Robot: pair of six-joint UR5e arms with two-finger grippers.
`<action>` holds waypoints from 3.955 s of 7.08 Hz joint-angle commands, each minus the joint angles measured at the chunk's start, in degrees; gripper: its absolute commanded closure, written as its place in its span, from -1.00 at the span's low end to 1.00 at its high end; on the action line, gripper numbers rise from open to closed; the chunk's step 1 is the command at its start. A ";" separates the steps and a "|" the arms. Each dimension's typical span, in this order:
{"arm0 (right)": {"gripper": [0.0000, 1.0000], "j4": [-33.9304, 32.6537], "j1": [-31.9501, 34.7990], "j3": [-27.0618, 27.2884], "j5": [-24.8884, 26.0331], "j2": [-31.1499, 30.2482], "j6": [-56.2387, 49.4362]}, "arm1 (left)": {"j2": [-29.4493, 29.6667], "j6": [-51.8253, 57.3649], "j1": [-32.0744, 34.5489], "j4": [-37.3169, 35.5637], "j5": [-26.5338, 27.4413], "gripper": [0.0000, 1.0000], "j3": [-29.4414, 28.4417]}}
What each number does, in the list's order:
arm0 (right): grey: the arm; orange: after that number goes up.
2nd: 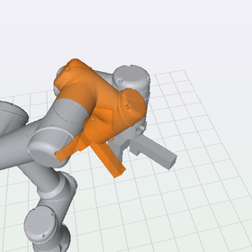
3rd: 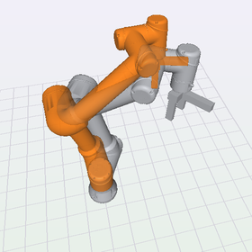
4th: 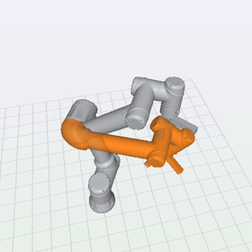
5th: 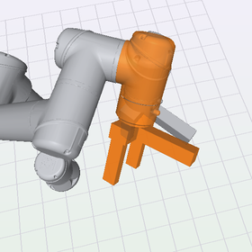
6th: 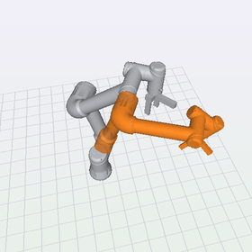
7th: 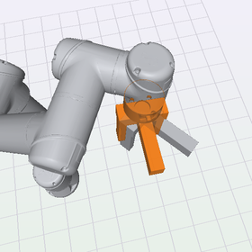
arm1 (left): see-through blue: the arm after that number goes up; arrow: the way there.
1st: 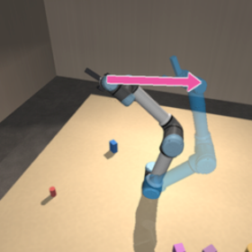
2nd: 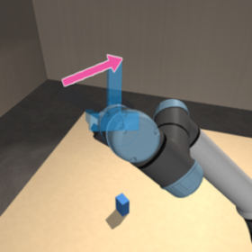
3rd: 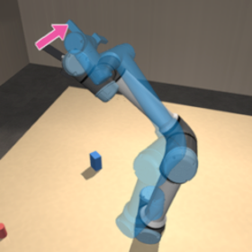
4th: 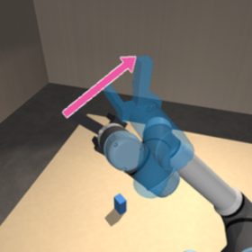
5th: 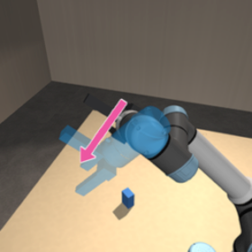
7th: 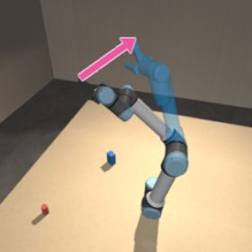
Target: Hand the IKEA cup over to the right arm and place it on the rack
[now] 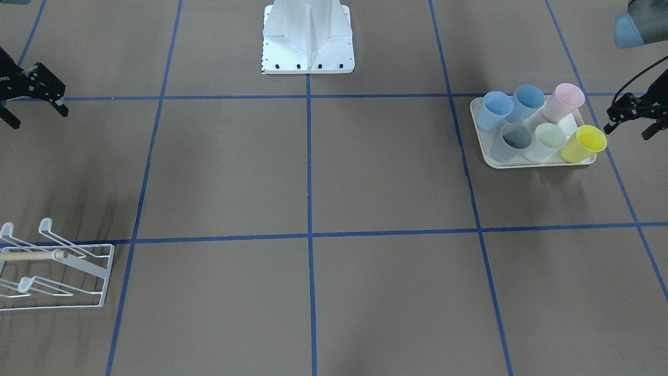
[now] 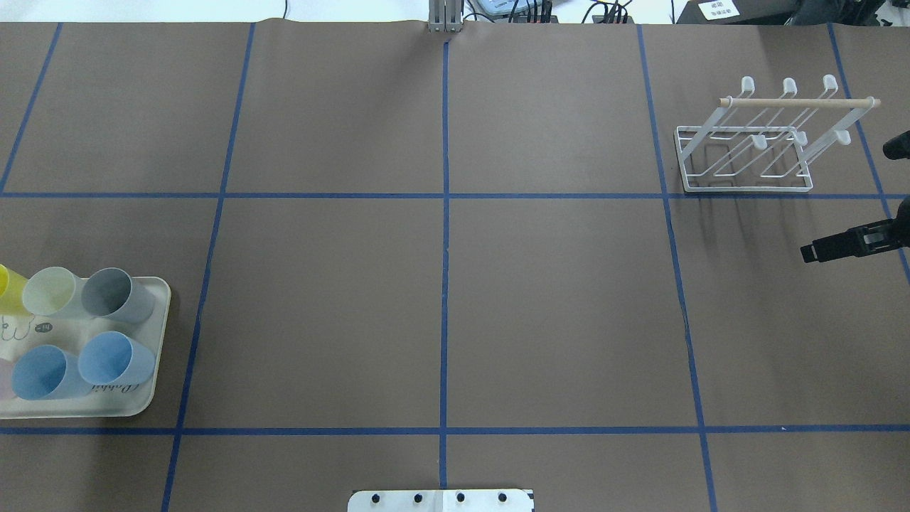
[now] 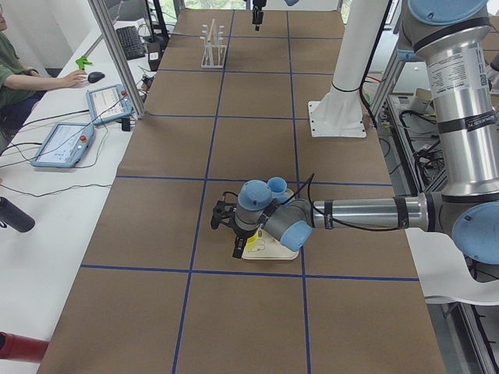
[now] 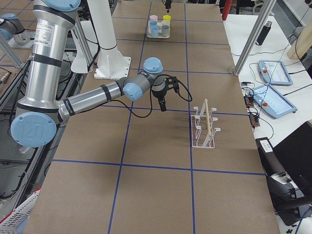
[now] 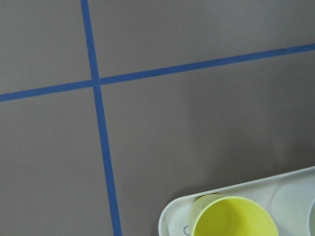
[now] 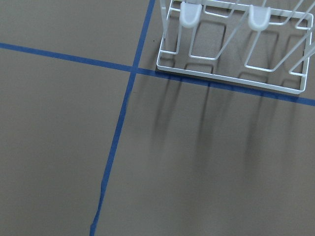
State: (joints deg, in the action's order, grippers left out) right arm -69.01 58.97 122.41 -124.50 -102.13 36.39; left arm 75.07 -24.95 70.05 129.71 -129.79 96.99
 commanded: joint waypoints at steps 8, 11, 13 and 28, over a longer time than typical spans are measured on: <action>-1.00 0.28 -0.17 -0.07 0.22 0.00 0.17 | 0.95 -0.19 -3.60 1.07 -0.02 0.05 -2.42; -1.00 0.28 -0.17 -0.15 0.66 0.09 0.17 | 1.30 -0.19 -3.69 1.07 -0.11 0.33 -3.03; -1.00 0.28 -0.17 -0.15 0.66 0.09 0.09 | 1.48 -0.10 -3.78 1.07 -0.28 0.35 -3.21; -0.97 29.93 -2.62 -16.72 6.90 21.76 -0.97 | 22.62 -14.43 11.95 -24.94 -15.53 1.00 11.73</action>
State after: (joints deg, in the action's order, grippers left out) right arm -46.39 57.59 110.86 -117.65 -84.58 35.46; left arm 93.47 -31.32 81.96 105.70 -141.83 108.39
